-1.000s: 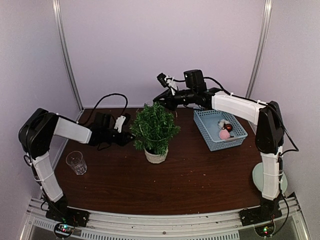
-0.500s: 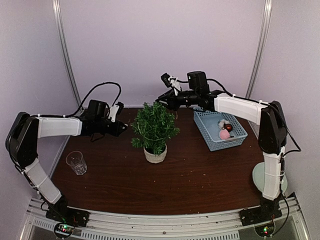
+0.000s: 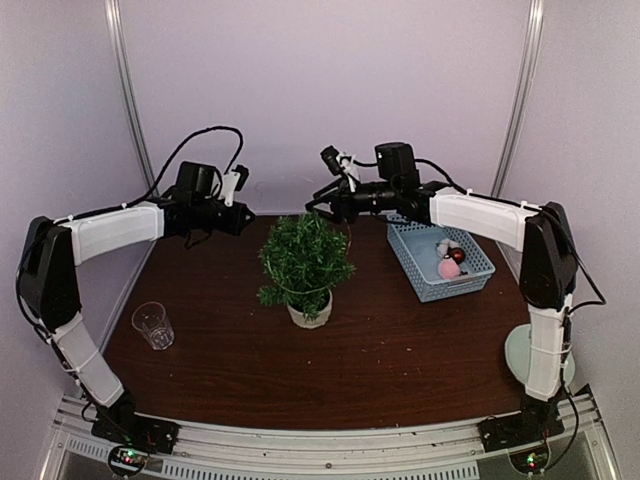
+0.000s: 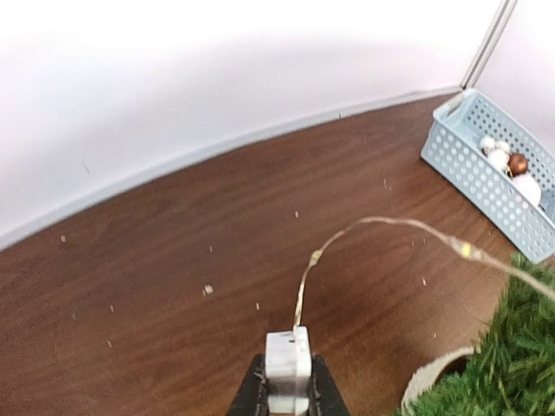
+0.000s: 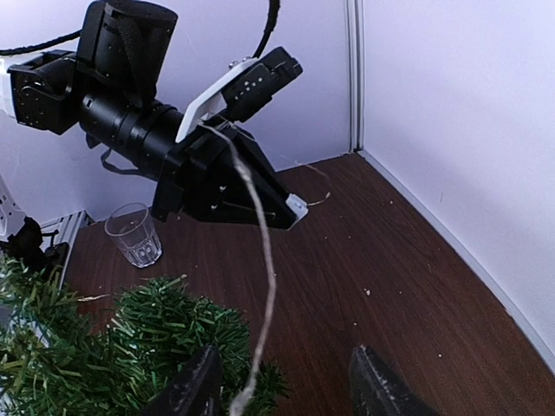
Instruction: Decorate the small christmas tree
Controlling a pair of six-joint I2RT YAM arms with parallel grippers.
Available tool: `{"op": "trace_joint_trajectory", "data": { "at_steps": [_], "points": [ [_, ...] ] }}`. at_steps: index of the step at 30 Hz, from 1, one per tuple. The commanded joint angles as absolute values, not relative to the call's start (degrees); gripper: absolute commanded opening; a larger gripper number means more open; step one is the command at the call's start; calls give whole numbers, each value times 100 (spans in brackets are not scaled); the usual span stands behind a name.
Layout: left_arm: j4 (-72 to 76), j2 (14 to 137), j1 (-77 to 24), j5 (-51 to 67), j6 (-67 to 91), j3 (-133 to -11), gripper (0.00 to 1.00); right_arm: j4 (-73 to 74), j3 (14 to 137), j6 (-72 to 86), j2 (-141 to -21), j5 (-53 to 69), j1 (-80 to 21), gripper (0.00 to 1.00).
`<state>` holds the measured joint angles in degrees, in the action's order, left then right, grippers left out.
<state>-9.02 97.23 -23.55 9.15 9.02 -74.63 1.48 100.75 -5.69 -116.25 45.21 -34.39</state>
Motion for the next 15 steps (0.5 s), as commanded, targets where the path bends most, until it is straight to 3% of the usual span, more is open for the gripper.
{"op": "trace_joint_trajectory", "data": {
  "at_steps": [1,7,15],
  "points": [
    [-1183,10166,-2312,751,746,-7945,0,154,9947,-563,-11307,4439,-3437,52],
    [-1534,10684,-2305,481,710,-8522,0,149,9932,-554,-11244,4409,-3416,62],
    [-1769,11062,-2303,420,633,-8991,0,49,9875,-505,-11106,4288,-3384,67]
  ]
}}
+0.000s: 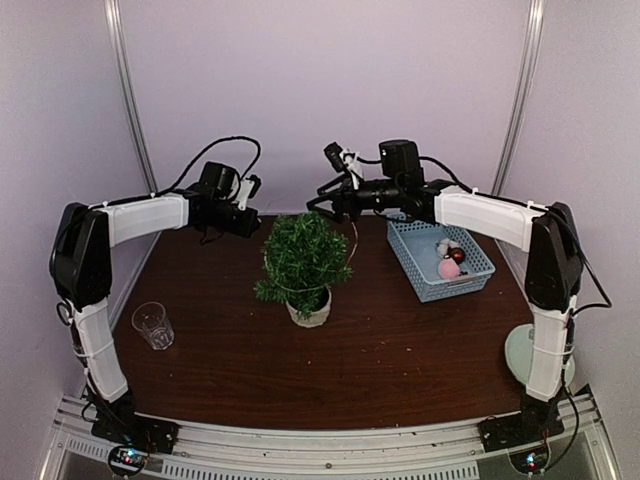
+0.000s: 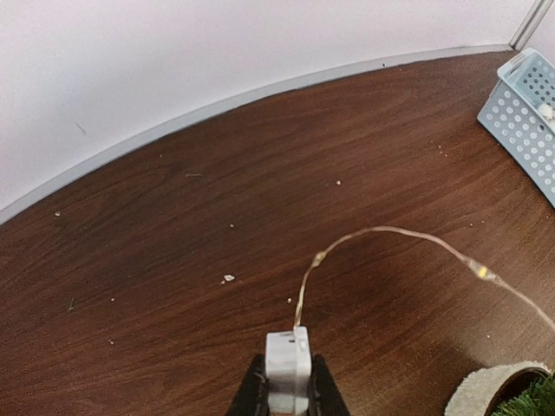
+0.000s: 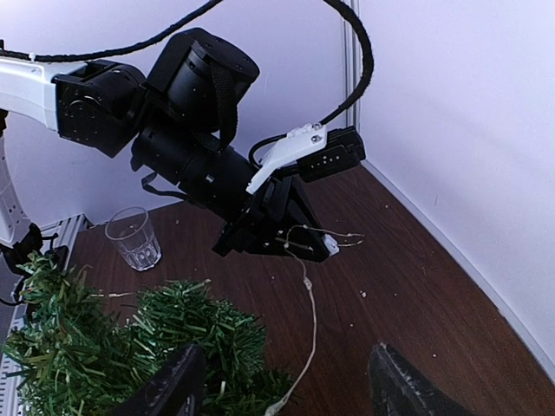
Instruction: Decorate the small christmas tree
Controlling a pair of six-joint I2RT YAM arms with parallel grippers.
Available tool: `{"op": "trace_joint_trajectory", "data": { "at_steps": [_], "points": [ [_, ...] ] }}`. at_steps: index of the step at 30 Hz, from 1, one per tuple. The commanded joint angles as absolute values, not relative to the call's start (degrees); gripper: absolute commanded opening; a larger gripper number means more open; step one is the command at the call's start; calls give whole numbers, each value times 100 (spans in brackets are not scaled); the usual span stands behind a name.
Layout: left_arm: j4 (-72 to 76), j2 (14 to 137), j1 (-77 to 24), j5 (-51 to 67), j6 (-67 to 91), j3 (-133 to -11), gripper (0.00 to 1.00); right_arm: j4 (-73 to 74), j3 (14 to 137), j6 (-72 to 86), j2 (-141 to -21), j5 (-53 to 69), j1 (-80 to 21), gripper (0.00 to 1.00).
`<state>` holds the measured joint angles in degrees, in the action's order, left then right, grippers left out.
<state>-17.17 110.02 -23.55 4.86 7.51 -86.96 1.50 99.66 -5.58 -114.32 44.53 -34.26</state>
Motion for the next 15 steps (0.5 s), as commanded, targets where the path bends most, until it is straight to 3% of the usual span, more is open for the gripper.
{"op": "trace_joint_trajectory", "data": {
  "at_steps": [1,15],
  "points": [
    [-1772,11065,-2303,424,633,-9011,0,37,9875,-489,-11095,4281,-3379,69],
    [-1888,11179,-2303,543,615,-9210,0,-247,9874,-329,-10980,4267,-3366,73]
  ]
}}
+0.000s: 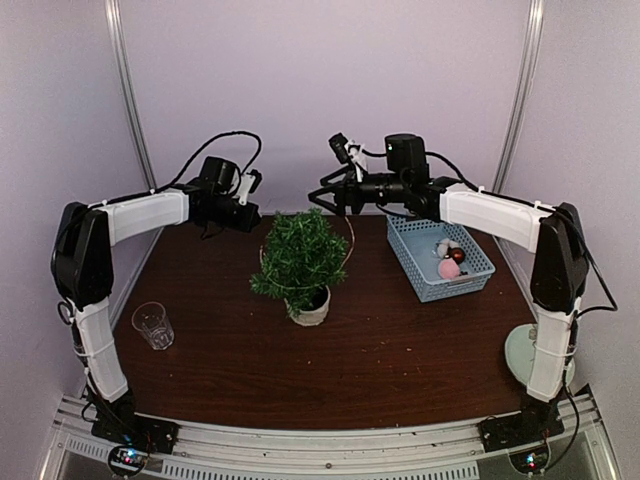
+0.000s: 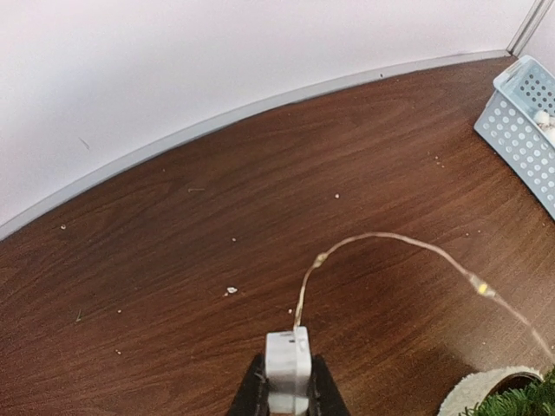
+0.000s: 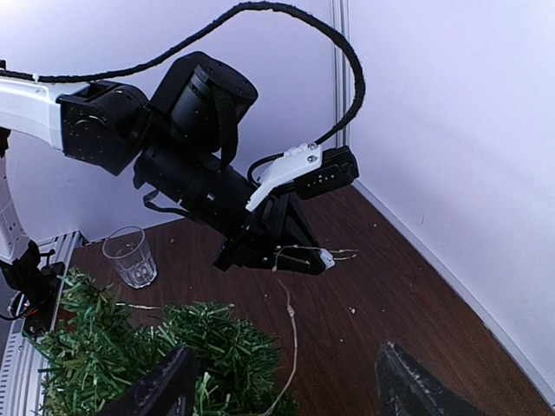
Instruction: Decorate the small christmas tree
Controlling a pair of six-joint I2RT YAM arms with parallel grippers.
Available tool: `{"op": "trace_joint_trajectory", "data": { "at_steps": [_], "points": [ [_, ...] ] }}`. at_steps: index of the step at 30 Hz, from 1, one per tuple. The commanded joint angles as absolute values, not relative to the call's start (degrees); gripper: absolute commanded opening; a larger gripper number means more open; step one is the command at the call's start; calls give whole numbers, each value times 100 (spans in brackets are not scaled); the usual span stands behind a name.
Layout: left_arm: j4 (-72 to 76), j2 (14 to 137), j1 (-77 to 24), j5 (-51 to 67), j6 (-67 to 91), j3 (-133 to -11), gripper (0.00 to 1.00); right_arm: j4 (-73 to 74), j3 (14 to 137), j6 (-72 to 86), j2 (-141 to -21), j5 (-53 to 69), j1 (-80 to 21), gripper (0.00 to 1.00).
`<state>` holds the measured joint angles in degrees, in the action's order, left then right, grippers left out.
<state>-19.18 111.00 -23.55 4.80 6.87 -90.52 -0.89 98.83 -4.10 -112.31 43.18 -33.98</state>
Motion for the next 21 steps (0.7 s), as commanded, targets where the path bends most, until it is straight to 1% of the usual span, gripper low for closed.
{"op": "trace_joint_trajectory", "data": {
  "at_steps": [1,2,8,9,11,13,16,17,19,21],
  "points": [
    [-1881,11179,-2303,550,622,-9211,0,-242,9871,-333,-10973,4251,-3362,72],
    [-1874,11185,-2303,565,616,-9218,0,-231,9870,-334,-10963,4254,-3366,71],
    [-1875,11179,-2303,585,589,-9283,0,-306,9725,-232,-10793,4321,-3305,55],
    [-1876,11186,-2303,588,587,-9296,0,-270,9709,-229,-10771,4330,-3298,53],
    [-1876,11191,-2305,585,580,-9328,0,-160,9688,-252,-10716,4320,-3296,53],
    [-1878,11197,-2305,603,573,-9355,0,-89,9618,-261,-10641,4312,-3296,57],
    [-1887,11209,-2305,609,564,-9385,0,-41,9463,-272,-10474,4360,-3296,70],
    [-1887,11212,-2305,617,563,-9387,0,-42,9428,-269,-10428,4388,-3296,71],
    [-1886,11213,-2307,626,563,-9395,0,139,9413,-259,-10354,4388,-3304,71],
    [-1885,11222,-2315,633,563,-9393,0,279,9397,-249,-10267,4343,-3309,67]
  ]
}}
